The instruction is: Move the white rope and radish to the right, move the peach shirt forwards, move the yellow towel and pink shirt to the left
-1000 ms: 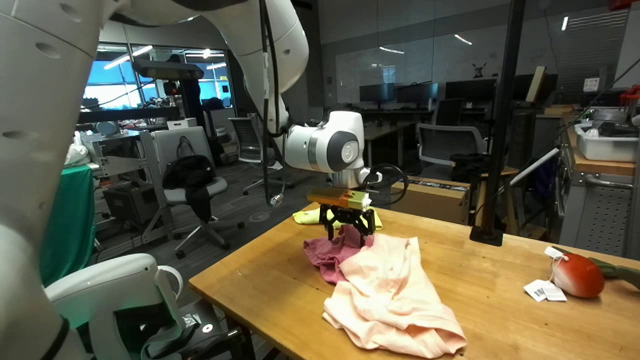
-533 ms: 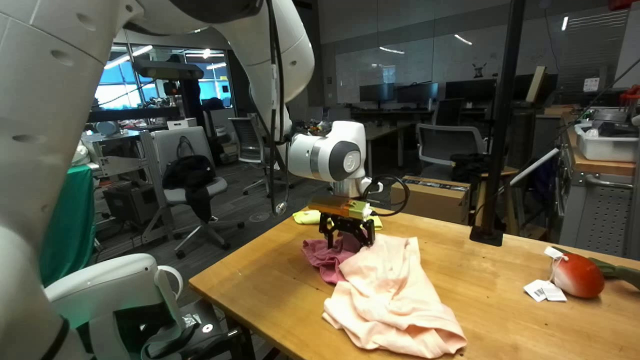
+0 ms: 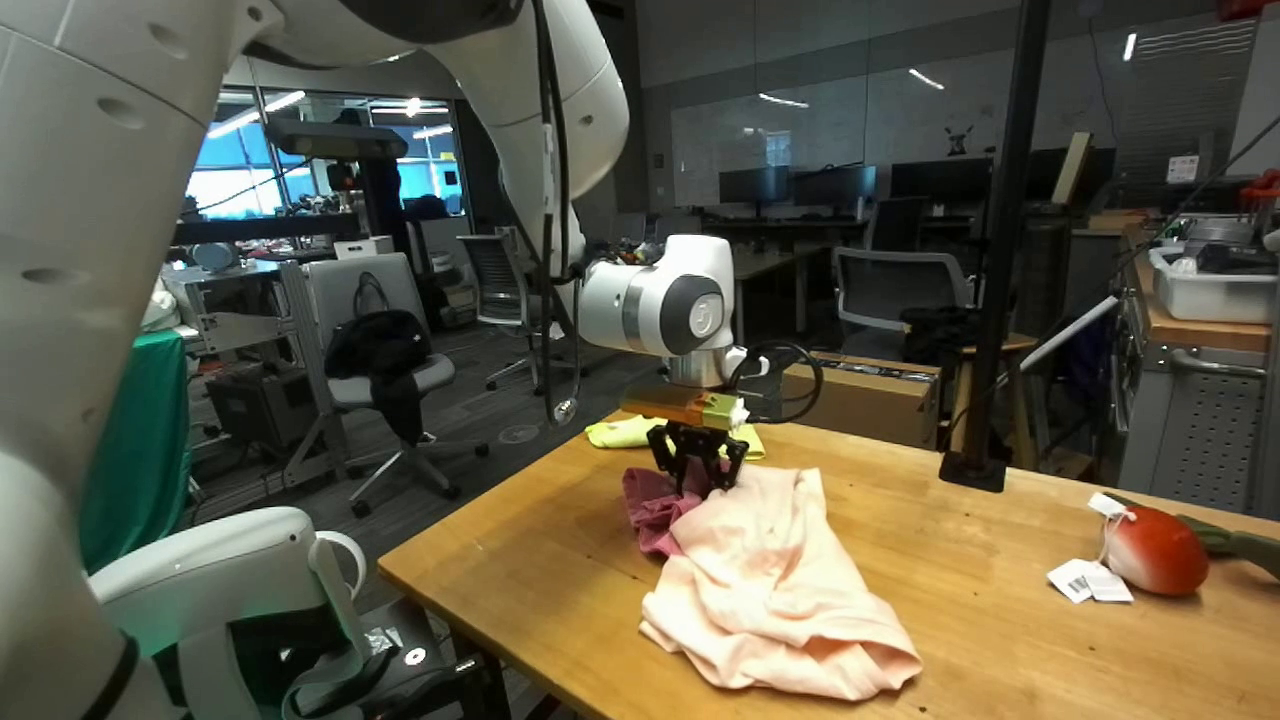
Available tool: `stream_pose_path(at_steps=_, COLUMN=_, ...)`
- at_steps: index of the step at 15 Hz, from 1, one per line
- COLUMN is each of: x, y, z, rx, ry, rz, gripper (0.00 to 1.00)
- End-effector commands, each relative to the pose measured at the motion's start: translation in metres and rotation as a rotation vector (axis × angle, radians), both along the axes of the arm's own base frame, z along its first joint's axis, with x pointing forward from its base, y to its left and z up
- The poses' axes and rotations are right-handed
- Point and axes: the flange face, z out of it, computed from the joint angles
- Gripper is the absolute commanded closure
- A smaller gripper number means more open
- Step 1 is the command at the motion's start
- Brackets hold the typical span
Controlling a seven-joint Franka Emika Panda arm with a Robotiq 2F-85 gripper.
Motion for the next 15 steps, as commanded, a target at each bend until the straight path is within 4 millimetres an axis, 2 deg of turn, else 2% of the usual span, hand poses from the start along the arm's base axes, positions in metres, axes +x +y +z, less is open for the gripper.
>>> stream_pose_path(at_steps=1, x=0.002, y=-0.002, z=0.004, rx=0.006, ry=-0.025, rz=0.018, gripper=0.92)
stream_pose_path(at_steps=4, x=0.009, y=-0.012, z=0.017, rx=-0.005, ry=-0.086, rz=-0.008, gripper=0.99)
stream_pose_path(at_steps=5, x=0.013, y=-0.017, z=0.023, rx=-0.015, ry=-0.126, rz=-0.019, gripper=0.96)
stream_pose_path(at_steps=7, x=0.022, y=-0.035, z=0.036, rx=-0.067, ry=-0.224, rz=-0.023, gripper=0.95)
stream_pose_path(at_steps=12, x=0.042, y=-0.08, z=0.047, rx=-0.242, ry=-0.401, rz=-0.05, gripper=0.95)
stream_pose_path(at_steps=15, x=0.043, y=-0.083, z=0.051, rx=-0.291, ry=-0.456, rz=-0.073, gripper=0.95)
